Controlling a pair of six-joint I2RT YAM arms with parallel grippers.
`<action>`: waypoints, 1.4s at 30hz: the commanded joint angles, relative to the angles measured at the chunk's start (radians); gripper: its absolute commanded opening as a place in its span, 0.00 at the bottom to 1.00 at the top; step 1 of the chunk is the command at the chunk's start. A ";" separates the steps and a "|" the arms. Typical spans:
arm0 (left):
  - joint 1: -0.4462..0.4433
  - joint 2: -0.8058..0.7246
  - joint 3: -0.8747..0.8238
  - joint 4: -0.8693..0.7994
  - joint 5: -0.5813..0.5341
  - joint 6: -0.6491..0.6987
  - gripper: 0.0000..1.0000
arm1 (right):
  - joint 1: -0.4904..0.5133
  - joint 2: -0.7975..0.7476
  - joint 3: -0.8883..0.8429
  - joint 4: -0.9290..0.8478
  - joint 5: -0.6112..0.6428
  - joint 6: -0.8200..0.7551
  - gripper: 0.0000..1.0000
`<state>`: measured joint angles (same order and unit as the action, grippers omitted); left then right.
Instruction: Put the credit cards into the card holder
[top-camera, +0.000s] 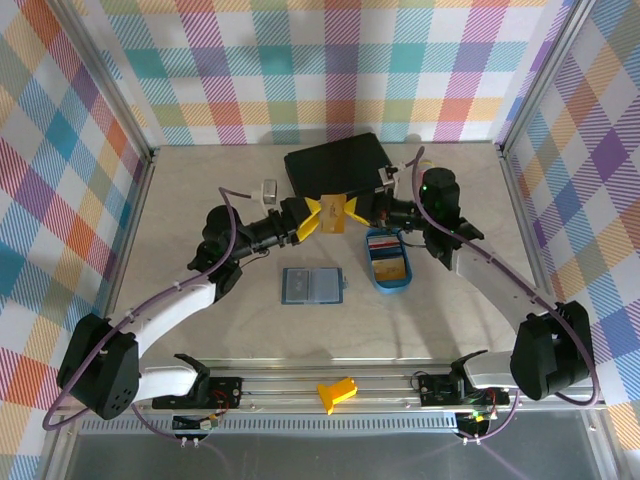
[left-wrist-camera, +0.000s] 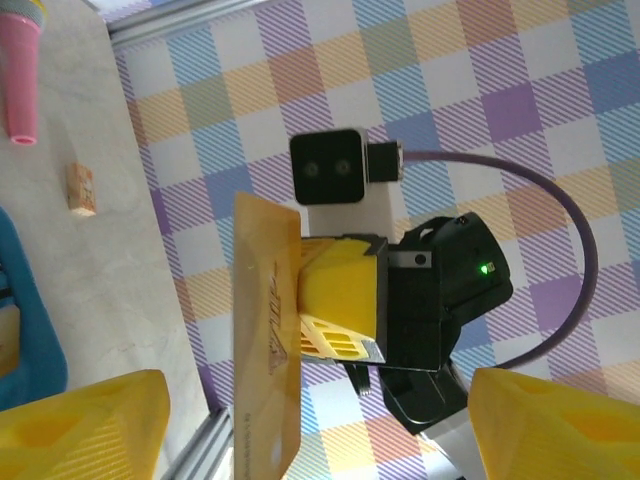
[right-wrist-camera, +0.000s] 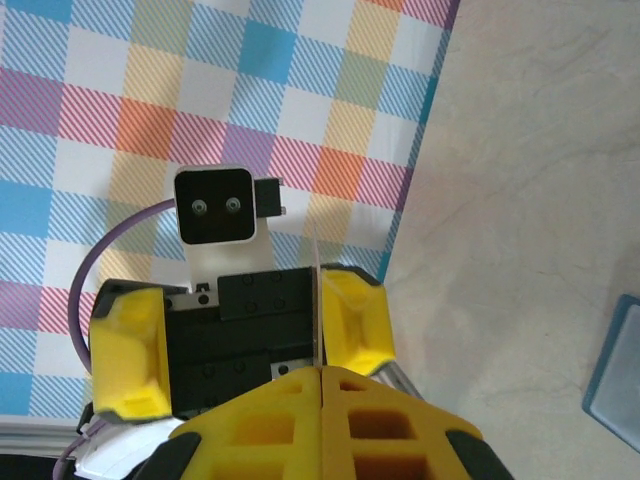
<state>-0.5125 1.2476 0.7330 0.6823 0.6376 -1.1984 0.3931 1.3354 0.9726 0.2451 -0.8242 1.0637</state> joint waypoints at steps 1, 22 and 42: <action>-0.018 -0.014 0.005 0.037 0.007 -0.003 0.70 | 0.022 0.024 0.049 0.082 -0.018 0.073 0.00; -0.026 -0.085 -0.083 0.045 -0.048 0.052 0.00 | -0.171 -0.220 -0.049 -0.368 -0.060 -0.145 0.54; -0.064 -0.067 -0.065 -0.026 -0.101 0.076 0.00 | 0.061 -0.125 -0.224 0.075 -0.020 0.145 0.51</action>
<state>-0.5644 1.1770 0.6567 0.6487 0.5365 -1.1149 0.4404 1.1881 0.7475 0.2123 -0.8543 1.1595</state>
